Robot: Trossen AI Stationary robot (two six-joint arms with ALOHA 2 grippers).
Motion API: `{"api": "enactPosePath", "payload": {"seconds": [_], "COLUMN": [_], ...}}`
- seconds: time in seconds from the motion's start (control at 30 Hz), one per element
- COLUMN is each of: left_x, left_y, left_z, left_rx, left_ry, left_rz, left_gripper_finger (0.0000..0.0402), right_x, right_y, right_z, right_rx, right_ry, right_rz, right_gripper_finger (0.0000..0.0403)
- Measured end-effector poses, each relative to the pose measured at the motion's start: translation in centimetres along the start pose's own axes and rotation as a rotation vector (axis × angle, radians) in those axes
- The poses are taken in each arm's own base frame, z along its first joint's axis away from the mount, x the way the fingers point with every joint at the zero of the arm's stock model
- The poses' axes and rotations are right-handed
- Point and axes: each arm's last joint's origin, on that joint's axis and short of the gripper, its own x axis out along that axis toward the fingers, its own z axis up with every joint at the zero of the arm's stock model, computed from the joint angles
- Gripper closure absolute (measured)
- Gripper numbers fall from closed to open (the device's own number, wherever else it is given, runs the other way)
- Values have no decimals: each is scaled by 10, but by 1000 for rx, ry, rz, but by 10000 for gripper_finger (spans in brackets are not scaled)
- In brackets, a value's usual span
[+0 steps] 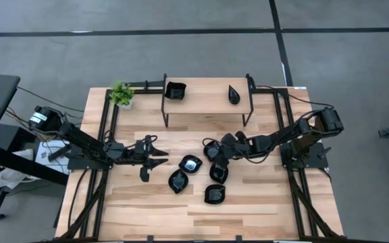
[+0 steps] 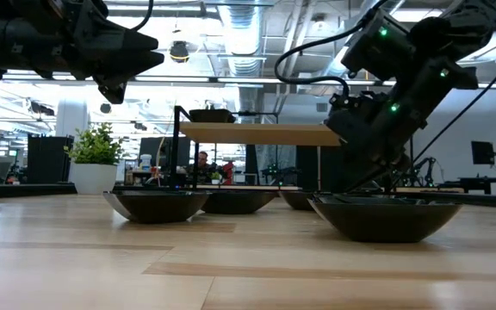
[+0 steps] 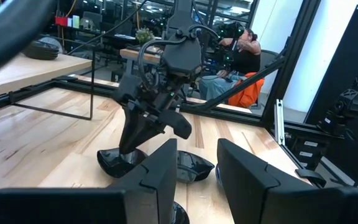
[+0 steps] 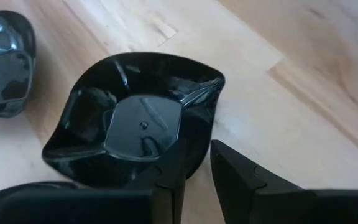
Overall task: Pick & Place Mini shaped plates
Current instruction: Put the black leaf shaped plate on the shelf
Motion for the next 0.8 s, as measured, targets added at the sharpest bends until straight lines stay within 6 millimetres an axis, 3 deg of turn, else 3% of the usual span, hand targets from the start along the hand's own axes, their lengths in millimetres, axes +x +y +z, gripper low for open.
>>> {"api": "enactPosePath", "payload": {"seconds": [0.57, 0.8], "left_x": [0, 0], "left_y": [0, 0], "left_z": [0, 0], "left_rx": [0, 0], "left_ry": [0, -1], "left_rz": [0, 0], "left_gripper_finger": [285, 285], "right_x": [0, 15], "right_y": [2, 2], "right_z": [1, -8], "right_rx": [6, -9], "right_ry": [14, 39], "right_rz": [39, 5], "right_gripper_finger": [333, 332]}}
